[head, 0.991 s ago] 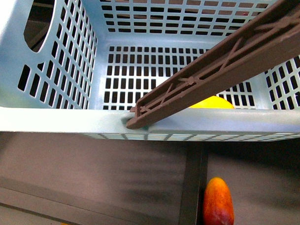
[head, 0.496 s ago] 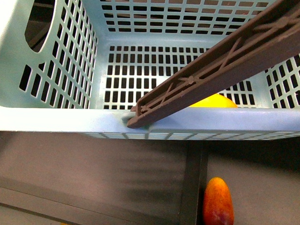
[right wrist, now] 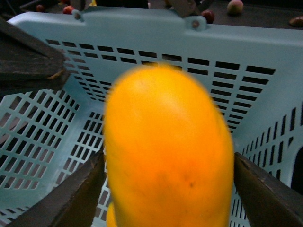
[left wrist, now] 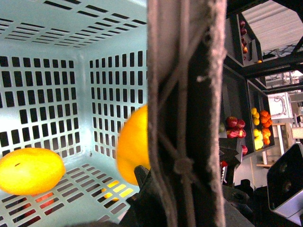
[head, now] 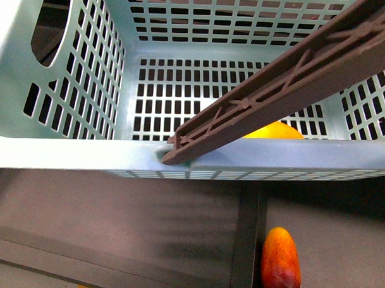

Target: Pick lemon and mango into basket

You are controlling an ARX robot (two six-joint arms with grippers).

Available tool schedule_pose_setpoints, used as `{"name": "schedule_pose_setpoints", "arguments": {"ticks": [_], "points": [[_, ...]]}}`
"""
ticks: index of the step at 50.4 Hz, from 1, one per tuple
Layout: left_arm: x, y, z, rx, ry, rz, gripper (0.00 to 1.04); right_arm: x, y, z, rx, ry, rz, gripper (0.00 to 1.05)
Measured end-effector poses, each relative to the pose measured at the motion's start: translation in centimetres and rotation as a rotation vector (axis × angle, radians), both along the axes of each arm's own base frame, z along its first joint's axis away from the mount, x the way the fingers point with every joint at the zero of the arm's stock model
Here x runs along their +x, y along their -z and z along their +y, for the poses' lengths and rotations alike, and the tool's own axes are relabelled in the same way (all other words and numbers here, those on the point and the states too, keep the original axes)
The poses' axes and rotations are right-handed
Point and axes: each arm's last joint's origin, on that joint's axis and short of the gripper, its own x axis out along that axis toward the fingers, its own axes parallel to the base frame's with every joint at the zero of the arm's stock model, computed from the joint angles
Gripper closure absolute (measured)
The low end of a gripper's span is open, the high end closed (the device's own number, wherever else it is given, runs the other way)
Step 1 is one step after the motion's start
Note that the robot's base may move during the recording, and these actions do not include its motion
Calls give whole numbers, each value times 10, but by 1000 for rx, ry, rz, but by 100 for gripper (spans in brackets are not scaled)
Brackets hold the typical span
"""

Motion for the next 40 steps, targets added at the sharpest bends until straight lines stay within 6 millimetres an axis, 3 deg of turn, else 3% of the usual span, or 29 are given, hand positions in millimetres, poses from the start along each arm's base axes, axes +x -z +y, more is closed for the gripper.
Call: {"name": "schedule_pose_setpoints", "arguments": {"ticks": [6,15,21,27,31,40], "points": [[0,0,0,0,-1,0,100,-3,-6,-6,32,41,-8,7],[0,1,0,3,0,2,100,-20,-22,-44,85,293,-23,9],[1,1,0,8,-11,-3,100,-28,-23,-58,100,408,-35,9],[0,1,-1,8,-1,-5,100,-37,-9,-65,51,433,-211,30],[0,1,-1,1,4,3,100,-45,1,-65,32,436,-231,40],[0,1,-1,1,2,4,100,-66,27,-66,7,432,-231,79]]}}
